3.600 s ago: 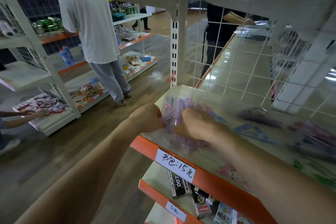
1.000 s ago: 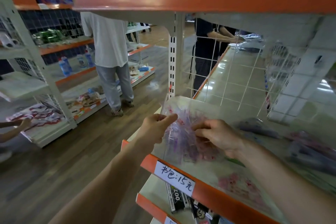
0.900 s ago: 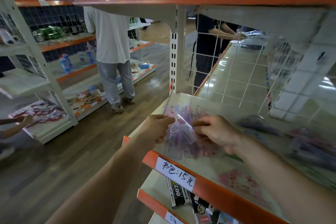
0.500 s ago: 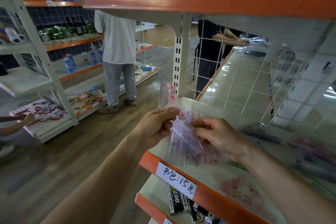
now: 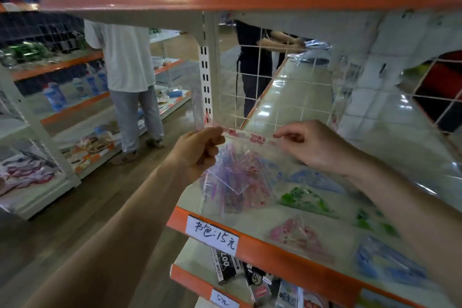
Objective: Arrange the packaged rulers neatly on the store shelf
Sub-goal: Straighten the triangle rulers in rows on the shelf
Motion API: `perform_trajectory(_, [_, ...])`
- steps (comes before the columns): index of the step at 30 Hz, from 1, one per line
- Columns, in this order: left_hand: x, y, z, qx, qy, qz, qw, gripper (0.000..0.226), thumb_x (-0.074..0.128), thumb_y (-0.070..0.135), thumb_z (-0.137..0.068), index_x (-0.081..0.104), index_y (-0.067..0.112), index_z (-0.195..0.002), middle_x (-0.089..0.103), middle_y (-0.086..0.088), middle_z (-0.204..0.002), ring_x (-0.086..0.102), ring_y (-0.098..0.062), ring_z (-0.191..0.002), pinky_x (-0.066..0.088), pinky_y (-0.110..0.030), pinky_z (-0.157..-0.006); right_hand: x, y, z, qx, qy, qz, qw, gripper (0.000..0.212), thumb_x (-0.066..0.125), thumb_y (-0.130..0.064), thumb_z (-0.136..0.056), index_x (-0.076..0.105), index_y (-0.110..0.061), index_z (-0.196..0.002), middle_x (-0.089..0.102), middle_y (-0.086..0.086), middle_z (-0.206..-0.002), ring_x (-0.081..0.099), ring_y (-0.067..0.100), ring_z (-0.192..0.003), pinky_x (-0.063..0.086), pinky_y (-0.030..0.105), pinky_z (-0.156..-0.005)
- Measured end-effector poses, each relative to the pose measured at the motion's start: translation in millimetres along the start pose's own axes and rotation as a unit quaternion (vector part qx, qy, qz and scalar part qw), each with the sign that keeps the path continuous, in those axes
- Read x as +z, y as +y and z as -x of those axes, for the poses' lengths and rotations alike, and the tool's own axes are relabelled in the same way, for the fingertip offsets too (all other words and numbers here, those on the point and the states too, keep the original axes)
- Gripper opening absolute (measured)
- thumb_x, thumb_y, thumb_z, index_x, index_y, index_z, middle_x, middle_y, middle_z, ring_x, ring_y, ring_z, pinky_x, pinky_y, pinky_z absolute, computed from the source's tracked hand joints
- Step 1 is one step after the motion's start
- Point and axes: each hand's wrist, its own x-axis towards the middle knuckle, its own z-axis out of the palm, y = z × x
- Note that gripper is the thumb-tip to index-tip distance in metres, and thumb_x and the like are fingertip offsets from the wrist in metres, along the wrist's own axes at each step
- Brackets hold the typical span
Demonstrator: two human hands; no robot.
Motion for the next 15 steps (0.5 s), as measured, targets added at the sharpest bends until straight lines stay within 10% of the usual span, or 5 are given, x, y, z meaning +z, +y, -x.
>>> perform_trajectory(7, [97,-27,1,-0.036,-0.108,-0.04,0.993,0.009,0.056,0.012,-0.091,0.057,0.013,-0.082,0.06,-0.002,-0.065,0.039,-0.006,-0.04,0.024,-0.014,-0.035,-39,30,42,-0.016,0.056,0.251,0.966,0.017,0.059,-0.029,-0.086,0.061,-0.021,-0.1,0.054,-0.005,-0.095,0.055,0.018,-0.093,0.034,0.027,-0.067])
perform_trajectory(15, [222,-64,20,0.03,-0.141,-0.293,0.945,0.036,0.047,0.05,-0.092,0.06,0.016,-0.088,0.057,-0.005,-0.056,0.034,-0.009,-0.033,0.022,-0.012,-0.034,-112,110,121,0.118,0.027,0.211,0.97,0.01,0.059,-0.021,-0.084,0.054,-0.024,-0.077,0.057,-0.002,-0.085,0.056,0.02,-0.083,0.039,0.029,-0.064])
